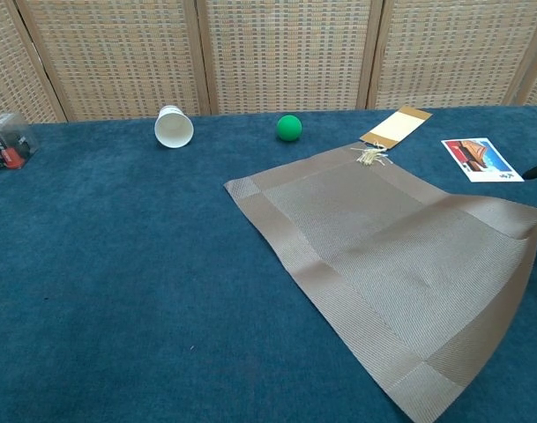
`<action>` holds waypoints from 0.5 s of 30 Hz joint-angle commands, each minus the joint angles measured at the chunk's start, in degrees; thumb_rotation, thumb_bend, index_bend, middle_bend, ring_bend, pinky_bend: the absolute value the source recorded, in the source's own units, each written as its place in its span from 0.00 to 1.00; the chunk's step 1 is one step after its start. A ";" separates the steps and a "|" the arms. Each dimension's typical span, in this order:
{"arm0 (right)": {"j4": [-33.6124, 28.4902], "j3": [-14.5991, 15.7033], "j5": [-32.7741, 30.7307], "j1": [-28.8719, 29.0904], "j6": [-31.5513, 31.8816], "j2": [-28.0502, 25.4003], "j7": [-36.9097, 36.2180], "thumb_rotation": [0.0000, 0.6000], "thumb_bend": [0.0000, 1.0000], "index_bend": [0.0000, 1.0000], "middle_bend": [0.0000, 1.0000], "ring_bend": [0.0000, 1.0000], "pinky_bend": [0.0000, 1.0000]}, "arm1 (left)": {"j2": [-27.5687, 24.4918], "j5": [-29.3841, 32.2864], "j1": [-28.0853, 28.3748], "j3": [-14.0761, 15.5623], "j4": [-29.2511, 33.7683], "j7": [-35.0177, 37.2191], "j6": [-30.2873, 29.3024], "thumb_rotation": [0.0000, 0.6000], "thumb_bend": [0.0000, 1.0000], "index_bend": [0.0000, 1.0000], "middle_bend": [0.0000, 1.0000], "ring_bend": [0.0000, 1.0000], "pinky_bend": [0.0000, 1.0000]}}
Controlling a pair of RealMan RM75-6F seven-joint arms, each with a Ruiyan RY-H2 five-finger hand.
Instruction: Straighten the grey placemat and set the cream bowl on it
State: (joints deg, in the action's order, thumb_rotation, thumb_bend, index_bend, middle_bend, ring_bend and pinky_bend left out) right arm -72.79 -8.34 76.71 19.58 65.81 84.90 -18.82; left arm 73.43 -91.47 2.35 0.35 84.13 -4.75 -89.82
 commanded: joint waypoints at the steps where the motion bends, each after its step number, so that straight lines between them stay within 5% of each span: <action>1: 0.80 -1.32 -1.55 1.07 -1.43 -0.41 1.43 1.00 0.58 0.75 0.25 0.02 0.03 | 0.01 0.01 0.00 -0.02 -0.03 0.02 -0.01 1.00 0.03 0.15 0.00 0.00 0.00; 15: 6.41 -8.04 -9.64 4.82 -6.15 -2.77 5.00 1.00 0.57 0.75 0.26 0.02 0.03 | -0.11 0.32 0.23 0.06 0.34 0.48 0.77 1.00 0.03 0.15 0.00 0.00 0.00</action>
State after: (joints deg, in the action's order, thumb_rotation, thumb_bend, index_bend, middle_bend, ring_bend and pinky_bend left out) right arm -66.98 -15.80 67.71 23.88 60.17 82.54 -14.15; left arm 73.33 -91.16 2.58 0.40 84.45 -4.28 -89.05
